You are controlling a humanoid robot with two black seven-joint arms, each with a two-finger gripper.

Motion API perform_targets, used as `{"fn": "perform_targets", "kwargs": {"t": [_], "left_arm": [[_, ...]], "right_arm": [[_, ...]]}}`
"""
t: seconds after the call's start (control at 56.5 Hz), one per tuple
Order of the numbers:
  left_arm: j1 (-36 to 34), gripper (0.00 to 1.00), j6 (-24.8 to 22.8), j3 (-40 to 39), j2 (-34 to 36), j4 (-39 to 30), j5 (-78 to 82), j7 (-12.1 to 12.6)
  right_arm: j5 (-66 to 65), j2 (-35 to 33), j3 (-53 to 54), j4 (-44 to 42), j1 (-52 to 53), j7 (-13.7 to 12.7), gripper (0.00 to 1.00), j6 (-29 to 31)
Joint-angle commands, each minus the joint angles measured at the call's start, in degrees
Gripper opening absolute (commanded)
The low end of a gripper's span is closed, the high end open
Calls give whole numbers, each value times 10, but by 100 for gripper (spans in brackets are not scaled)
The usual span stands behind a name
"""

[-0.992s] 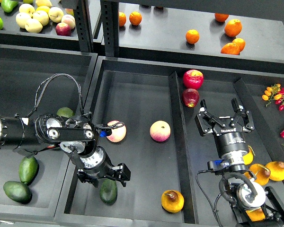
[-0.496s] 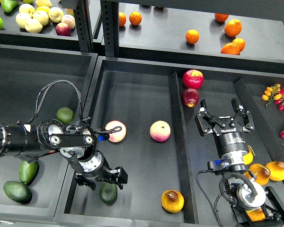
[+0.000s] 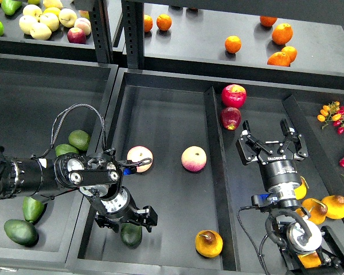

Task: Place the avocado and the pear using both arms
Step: 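Lower the left gripper onto the avocado and close it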

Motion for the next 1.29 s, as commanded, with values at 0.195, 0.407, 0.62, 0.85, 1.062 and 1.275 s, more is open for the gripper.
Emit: {"fn": "perform_targets", "kwargs": {"t": [0.195, 0.407, 0.62, 0.85, 1.062, 1.275], "left_arm": [[16, 99, 0, -1, -2, 14, 5, 0], [17, 99, 0, -3, -4, 15, 6, 0], [19, 98, 0, -3, -4, 18, 7, 0], [21, 90, 0, -4, -4, 26, 11, 0], [22, 86, 0, -5, -4, 30, 10, 0], [21, 82, 0, -6, -4, 31, 4, 0]], "right_arm": [[0, 0, 0, -1, 0, 0, 100, 0], [-1, 0, 0, -2, 0, 0, 100, 0], [-1, 0, -1, -3, 0, 0, 100, 0], [-1, 0, -2, -3, 0, 0, 100, 0], [-1, 0, -5, -3, 0, 0, 100, 0], [-1, 0, -5, -3, 0, 0, 100, 0]]}}
